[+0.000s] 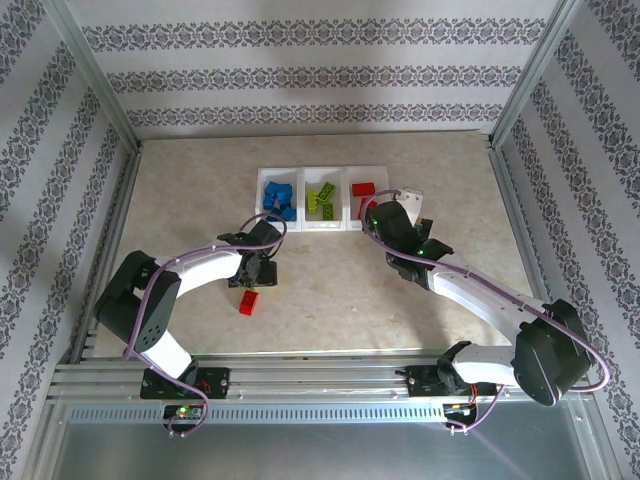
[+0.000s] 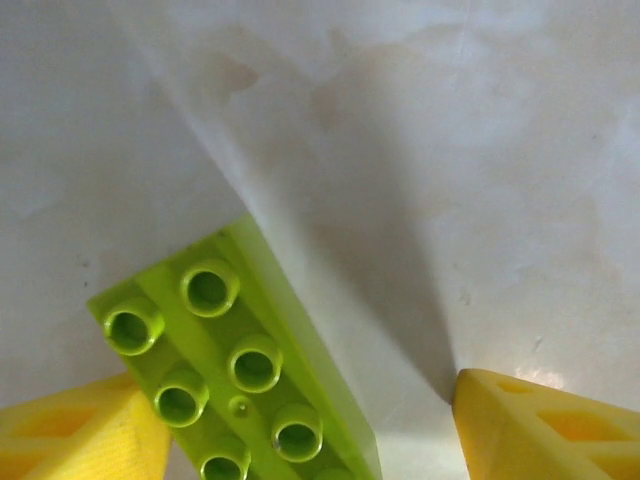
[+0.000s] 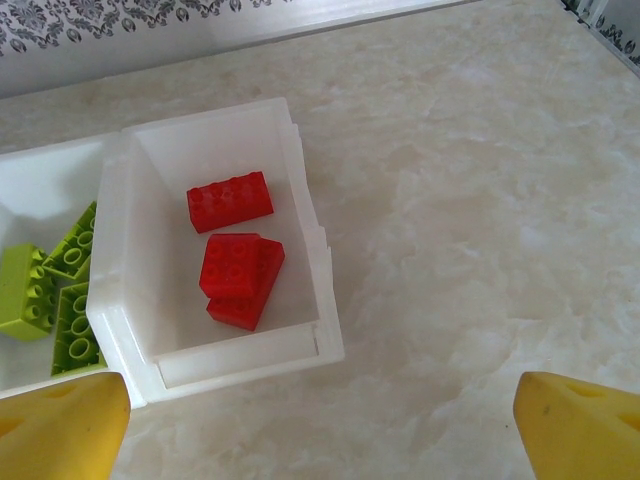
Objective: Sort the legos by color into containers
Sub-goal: Pick up the lego from the middle-left of the table.
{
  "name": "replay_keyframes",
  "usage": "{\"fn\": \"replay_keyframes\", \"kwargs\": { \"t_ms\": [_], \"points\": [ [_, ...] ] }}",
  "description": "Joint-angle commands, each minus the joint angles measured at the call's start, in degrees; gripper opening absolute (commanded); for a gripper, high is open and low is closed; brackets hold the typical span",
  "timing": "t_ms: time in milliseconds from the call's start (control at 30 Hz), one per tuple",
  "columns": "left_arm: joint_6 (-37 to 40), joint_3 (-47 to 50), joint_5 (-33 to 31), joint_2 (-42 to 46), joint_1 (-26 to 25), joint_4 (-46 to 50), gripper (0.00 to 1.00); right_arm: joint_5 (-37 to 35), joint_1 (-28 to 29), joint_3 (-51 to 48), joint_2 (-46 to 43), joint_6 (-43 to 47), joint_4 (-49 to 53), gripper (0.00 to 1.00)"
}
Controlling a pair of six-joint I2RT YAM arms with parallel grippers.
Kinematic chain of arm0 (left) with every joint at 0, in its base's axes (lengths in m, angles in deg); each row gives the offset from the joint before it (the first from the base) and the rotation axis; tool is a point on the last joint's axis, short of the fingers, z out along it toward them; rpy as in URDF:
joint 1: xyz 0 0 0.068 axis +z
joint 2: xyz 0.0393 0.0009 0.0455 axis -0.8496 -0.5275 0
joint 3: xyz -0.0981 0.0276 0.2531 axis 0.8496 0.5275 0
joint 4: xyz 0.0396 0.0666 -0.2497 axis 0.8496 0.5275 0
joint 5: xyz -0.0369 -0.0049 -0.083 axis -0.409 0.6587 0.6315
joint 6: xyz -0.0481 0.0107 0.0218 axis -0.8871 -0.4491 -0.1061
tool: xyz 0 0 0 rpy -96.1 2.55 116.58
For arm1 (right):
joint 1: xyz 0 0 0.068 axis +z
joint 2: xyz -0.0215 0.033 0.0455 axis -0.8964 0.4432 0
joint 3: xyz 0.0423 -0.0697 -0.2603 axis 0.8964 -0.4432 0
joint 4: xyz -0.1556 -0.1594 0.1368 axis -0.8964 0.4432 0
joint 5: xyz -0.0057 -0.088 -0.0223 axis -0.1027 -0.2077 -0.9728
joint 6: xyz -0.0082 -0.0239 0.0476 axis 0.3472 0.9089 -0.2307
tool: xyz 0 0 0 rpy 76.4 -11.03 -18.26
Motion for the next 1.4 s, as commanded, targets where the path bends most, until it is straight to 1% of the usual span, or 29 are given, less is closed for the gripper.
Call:
{"fn": "replay_keyframes", "kwargs": {
  "t_ms": [0,100,167,233,267,400,533,767,900,1067,1367],
  "points": [
    [2.23,-2.63,-2.9,-1.38,0.73,-1.0,0.73,0.1,0.01,1.09,0.18,-1.38,-0.75,0.98],
    [2.69,-3.3,-3.6,-2.22,0.75,-0.97,0.71,-0.16,0.01,0.81,-0.21,-1.42,-0.61,0.98],
    [2.78,-3.43,-3.43,-2.75,0.8,-1.3,0.66,-0.37,0.01,0.63,-0.51,-1.46,-0.62,0.98],
    [2.63,-3.28,-3.08,-3.23,0.77,-1.43,0.55,-0.54,-0.09,0.45,-0.73,-1.46,-0.47,0.98],
    [2.53,-3.09,-2.91,-3.38,0.82,-1.52,0.52,-0.47,-0.13,0.41,-0.86,-1.45,-0.45,0.98],
    [2.26,-2.33,-2.59,-3.47,0.8,-1.74,0.47,-0.68,-0.15,0.11,-1.14,-1.46,-0.34,0.98],
    [2.3,-2.33,-2.64,-2.99,0.77,-1.64,0.45,-0.74,-0.08,-0.13,-1.23,-1.73,-0.42,0.98],
    [3.82,-3.97,-3.18,-1.89,0.76,-1.45,0.3,-0.9,-0.08,-0.16,-1.25,-2.08,-0.42,0.98],
    [4.92,-5.51,-3.07,-1.32,0.77,-1.9,0.29,-0.99,-0.08,-0.29,-1.45,-2.16,-0.28,0.98],
    [7.24,-8.85,-2.5,-1.37,0.77,-4.72,0.29,-1.09,-0.12,-0.38,-1.41,-2.43,-0.39,0.98],
    [10.98,-23.33,0.15,-6.53,0.07,-8.55,0.29,-0.81,-0.02,-0.41,-2.06,-2.6,-0.31,0.98]
  ]
}}
